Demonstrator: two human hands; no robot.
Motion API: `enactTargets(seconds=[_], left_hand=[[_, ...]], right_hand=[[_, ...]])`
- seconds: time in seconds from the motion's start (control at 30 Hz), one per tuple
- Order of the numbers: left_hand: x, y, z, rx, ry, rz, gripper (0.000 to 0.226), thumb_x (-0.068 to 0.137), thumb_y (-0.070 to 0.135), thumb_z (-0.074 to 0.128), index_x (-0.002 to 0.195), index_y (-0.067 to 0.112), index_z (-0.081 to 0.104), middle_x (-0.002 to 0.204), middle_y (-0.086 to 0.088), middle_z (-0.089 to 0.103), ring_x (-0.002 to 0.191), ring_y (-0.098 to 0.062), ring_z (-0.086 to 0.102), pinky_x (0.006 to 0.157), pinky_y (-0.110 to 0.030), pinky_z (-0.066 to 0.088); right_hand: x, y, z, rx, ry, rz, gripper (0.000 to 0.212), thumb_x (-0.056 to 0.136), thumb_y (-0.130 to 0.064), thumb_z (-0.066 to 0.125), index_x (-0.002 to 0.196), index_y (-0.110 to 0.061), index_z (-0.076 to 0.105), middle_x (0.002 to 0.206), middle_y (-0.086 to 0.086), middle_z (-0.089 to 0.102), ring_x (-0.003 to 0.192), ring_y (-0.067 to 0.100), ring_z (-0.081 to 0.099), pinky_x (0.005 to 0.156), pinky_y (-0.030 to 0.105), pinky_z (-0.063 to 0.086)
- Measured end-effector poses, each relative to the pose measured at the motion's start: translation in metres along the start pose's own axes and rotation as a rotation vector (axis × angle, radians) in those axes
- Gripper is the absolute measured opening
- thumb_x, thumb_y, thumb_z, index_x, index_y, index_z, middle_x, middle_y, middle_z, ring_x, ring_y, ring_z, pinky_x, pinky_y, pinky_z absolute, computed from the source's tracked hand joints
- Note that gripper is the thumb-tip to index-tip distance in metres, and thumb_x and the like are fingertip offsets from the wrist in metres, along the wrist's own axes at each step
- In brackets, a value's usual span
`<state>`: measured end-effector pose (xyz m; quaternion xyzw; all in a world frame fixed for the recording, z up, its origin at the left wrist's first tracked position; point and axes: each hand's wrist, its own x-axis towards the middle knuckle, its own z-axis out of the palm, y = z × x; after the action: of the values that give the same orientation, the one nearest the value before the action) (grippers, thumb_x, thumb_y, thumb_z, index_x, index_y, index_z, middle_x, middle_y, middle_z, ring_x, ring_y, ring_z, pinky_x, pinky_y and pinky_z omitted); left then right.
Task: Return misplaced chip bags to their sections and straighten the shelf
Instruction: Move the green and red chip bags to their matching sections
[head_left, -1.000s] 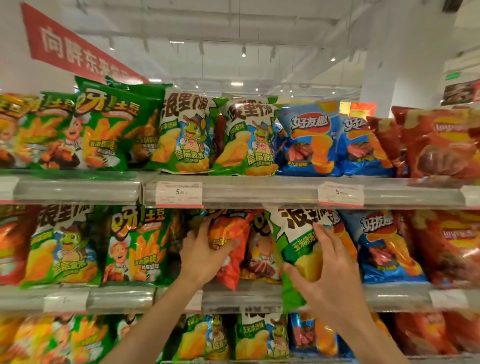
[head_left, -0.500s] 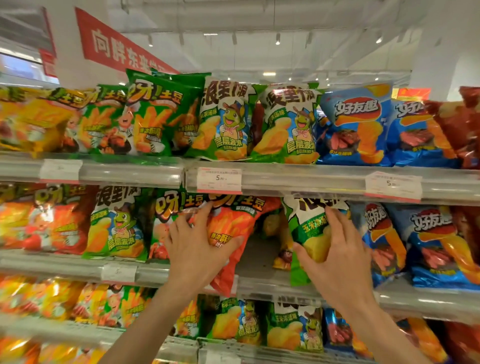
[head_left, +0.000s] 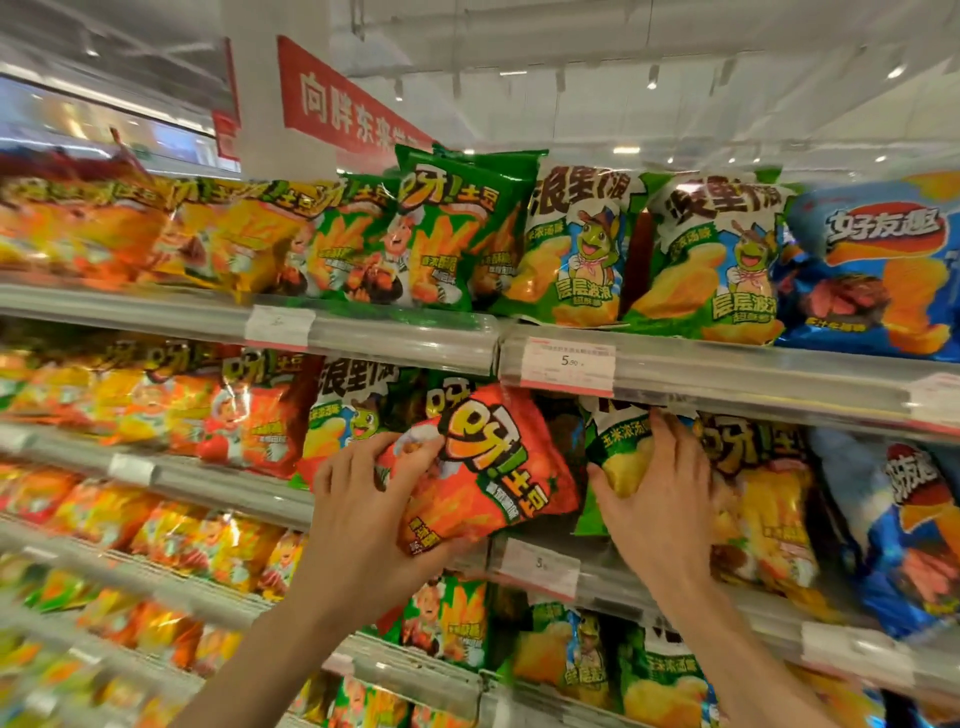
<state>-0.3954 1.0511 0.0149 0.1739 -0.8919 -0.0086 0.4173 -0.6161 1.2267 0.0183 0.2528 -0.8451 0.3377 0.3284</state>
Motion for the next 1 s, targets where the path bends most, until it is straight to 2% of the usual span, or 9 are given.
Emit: enactTargets(seconds=[0.1,0.3,0.43,0.53,0.63,0.77,0.83,0.9,1.0], left_hand=[[-0.006,-0.028,-0.007,0.019,-0.006,0.036,0.093,0.072,0.081,0.057,0.149,0.031,0.042,0.142,-0.009,0.040,0.129,-0.033,0.040,0.105,-0.050,0.031],[-0.010,-0.071,-0.015,0.026,0.003,-0.070,0.091,0.073,0.081,0.054,0.148,0.031,0.043,0.141,-0.009,0.041,0.128,-0.033,0.039,0.103,-0.052,0.032],[-0.009,-0.079,-0.006,-0.025,0.037,-0.139,0.090,0.072,0.081,0.055,0.146,0.030,0.045,0.135,-0.010,0.043,0.128,-0.033,0.040,0.102,-0.052,0.032],[-0.010,-0.083,-0.002,-0.067,0.037,-0.180,0.091,0.071,0.083,0.055,0.146,0.033,0.043,0.136,-0.009,0.041,0.129,-0.031,0.037,0.104,-0.052,0.032],[-0.012,-0.086,0.005,-0.108,0.032,-0.211,0.092,0.070,0.084,0.054,0.147,0.036,0.040,0.137,-0.008,0.040,0.131,-0.030,0.036,0.105,-0.052,0.031],[-0.013,-0.081,0.014,-0.180,0.055,-0.247,0.094,0.070,0.084,0.054,0.149,0.037,0.038,0.134,-0.006,0.040,0.129,-0.028,0.037,0.104,-0.052,0.034],[-0.014,-0.074,0.017,-0.232,0.045,-0.269,0.094,0.069,0.085,0.053,0.150,0.041,0.033,0.136,-0.004,0.038,0.130,-0.027,0.036,0.106,-0.053,0.035],[-0.017,-0.064,0.018,-0.292,0.032,-0.290,0.094,0.069,0.086,0.053,0.150,0.048,0.027,0.138,-0.003,0.035,0.133,-0.028,0.035,0.108,-0.055,0.035],[-0.022,-0.045,0.019,-0.353,0.035,-0.286,0.093,0.067,0.088,0.053,0.148,0.053,0.024,0.138,0.002,0.033,0.132,-0.024,0.033,0.109,-0.052,0.035]], right_hand=[[0.004,-0.011,0.013,-0.023,0.006,-0.004,0.085,0.076,-0.048,0.076,0.142,-0.009,0.040,0.142,0.019,0.047,0.129,0.040,0.045,0.103,0.059,0.036],[0.007,-0.037,0.043,-0.028,-0.014,0.049,0.082,0.079,-0.052,0.072,0.141,-0.008,0.041,0.137,0.020,0.048,0.127,0.039,0.044,0.101,0.059,0.036],[-0.007,-0.047,0.064,-0.070,-0.130,0.104,0.083,0.084,-0.064,0.058,0.143,-0.008,0.039,0.141,0.022,0.041,0.131,0.039,0.038,0.103,0.060,0.033],[-0.015,-0.044,0.071,-0.142,-0.248,0.077,0.087,0.087,-0.069,0.046,0.150,-0.012,0.029,0.151,0.020,0.030,0.142,0.038,0.025,0.111,0.062,0.023],[-0.013,-0.045,0.059,-0.049,-0.231,0.092,0.083,0.090,-0.068,0.042,0.152,-0.014,0.028,0.156,0.016,0.027,0.147,0.034,0.018,0.114,0.063,0.016],[-0.013,-0.061,0.026,0.217,-0.171,0.066,0.069,0.090,-0.060,0.051,0.143,-0.016,0.044,0.146,0.011,0.041,0.134,0.027,0.040,0.109,0.050,0.036],[-0.019,-0.074,0.009,0.429,-0.268,0.113,0.063,0.088,-0.063,0.054,0.137,-0.024,0.049,0.135,-0.001,0.052,0.115,0.013,0.056,0.096,0.041,0.049],[-0.027,-0.086,-0.002,0.566,-0.427,0.183,0.062,0.085,-0.067,0.054,0.133,-0.028,0.051,0.118,-0.011,0.061,0.099,0.002,0.061,0.085,0.030,0.052],[-0.034,-0.094,-0.003,0.779,-0.630,0.326,0.056,0.080,-0.070,0.058,0.122,-0.032,0.056,0.106,-0.014,0.068,0.093,0.006,0.068,0.086,0.038,0.058]])
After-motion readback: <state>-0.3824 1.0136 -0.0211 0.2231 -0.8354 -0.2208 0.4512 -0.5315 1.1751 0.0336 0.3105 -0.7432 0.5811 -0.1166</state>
